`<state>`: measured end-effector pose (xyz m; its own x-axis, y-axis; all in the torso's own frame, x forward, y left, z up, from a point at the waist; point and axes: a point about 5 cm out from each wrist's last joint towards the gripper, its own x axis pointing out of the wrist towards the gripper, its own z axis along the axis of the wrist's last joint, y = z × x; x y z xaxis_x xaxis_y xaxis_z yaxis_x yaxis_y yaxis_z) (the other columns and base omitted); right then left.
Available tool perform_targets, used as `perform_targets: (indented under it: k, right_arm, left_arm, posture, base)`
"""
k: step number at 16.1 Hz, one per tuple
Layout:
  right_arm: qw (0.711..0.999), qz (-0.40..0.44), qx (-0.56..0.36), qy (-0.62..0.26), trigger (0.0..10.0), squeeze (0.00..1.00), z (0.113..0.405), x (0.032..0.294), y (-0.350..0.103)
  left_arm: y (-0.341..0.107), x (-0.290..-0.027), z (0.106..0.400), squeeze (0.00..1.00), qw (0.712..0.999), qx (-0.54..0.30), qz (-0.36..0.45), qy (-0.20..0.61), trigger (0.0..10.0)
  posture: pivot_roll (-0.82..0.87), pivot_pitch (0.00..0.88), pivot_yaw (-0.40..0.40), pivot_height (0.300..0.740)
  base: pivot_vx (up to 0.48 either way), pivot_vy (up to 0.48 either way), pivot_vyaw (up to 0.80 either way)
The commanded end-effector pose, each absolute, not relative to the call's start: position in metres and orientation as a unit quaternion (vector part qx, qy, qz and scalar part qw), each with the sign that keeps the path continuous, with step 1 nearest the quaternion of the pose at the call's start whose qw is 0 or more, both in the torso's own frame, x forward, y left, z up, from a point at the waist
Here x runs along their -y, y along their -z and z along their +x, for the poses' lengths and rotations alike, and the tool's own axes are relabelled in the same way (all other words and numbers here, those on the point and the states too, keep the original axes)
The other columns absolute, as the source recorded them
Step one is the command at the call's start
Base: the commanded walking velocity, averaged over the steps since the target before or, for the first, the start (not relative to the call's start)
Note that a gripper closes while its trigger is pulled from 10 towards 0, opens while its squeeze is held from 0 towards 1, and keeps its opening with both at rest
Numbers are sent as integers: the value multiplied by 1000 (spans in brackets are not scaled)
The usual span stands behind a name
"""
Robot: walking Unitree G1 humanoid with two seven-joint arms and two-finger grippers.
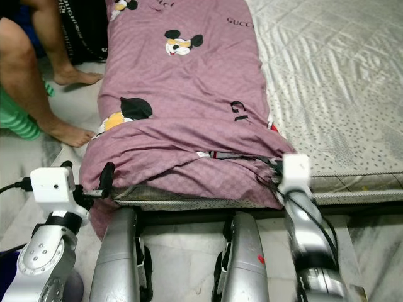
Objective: Clean up the room
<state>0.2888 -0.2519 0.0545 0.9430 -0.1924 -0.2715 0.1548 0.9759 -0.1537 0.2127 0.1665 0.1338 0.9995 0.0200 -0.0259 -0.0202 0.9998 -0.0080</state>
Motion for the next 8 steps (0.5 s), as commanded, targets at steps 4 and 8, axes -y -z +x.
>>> perform_targets:
  k: [4, 8]
  right_arm:
    - [987, 32, -148, 45, 0, 0, 250, 249, -51]
    - [980, 70, -179, -45, 0, 0, 217, 244, -42]
  left_arm:
    - [-132, -169, 220, 0, 1000, -10, -3, -11, 10000]
    - [-132, -171, 229, 0, 1000, 0, 0, -7, 10000]
  posture:
    - [5, 161, 34, 572]
    - [-14, 131, 45, 572]
  base:
    - [0, 0, 0]
    - [0, 0, 0]
